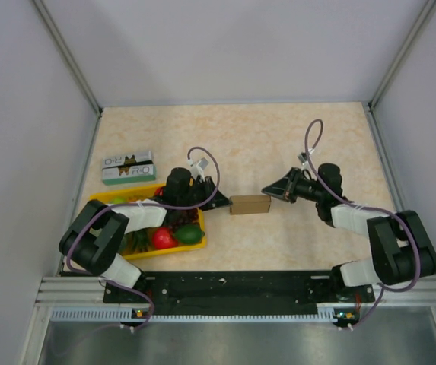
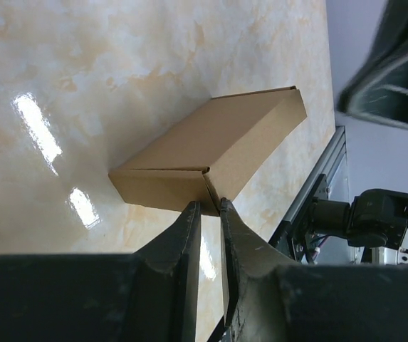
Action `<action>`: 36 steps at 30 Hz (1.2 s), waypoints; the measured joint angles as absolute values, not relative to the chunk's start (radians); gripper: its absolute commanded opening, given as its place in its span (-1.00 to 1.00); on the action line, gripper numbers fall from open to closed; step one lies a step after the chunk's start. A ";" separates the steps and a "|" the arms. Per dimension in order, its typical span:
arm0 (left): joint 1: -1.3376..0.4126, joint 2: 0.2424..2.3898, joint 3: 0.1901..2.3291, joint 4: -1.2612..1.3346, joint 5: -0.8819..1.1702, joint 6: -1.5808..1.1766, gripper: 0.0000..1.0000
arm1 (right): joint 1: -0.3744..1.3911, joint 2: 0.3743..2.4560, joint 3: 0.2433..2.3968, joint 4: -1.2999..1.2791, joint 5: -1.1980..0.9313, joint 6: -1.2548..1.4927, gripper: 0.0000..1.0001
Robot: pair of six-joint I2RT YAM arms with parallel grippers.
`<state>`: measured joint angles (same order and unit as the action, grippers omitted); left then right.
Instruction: Fold the paper box
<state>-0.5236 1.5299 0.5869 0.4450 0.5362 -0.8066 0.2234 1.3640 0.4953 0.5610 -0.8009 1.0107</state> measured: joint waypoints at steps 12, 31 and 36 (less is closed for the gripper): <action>-0.525 1.525 0.602 0.409 0.535 -0.775 -0.97 | 0.178 1.625 0.336 0.997 -0.918 1.134 -0.97; -0.731 1.397 0.656 0.166 0.215 -0.598 -0.80 | 0.189 1.214 0.723 -0.234 -0.689 0.469 -0.10; -0.783 1.338 0.562 0.113 0.161 -0.596 -0.49 | 0.221 1.095 0.635 -0.318 -0.622 0.466 -0.02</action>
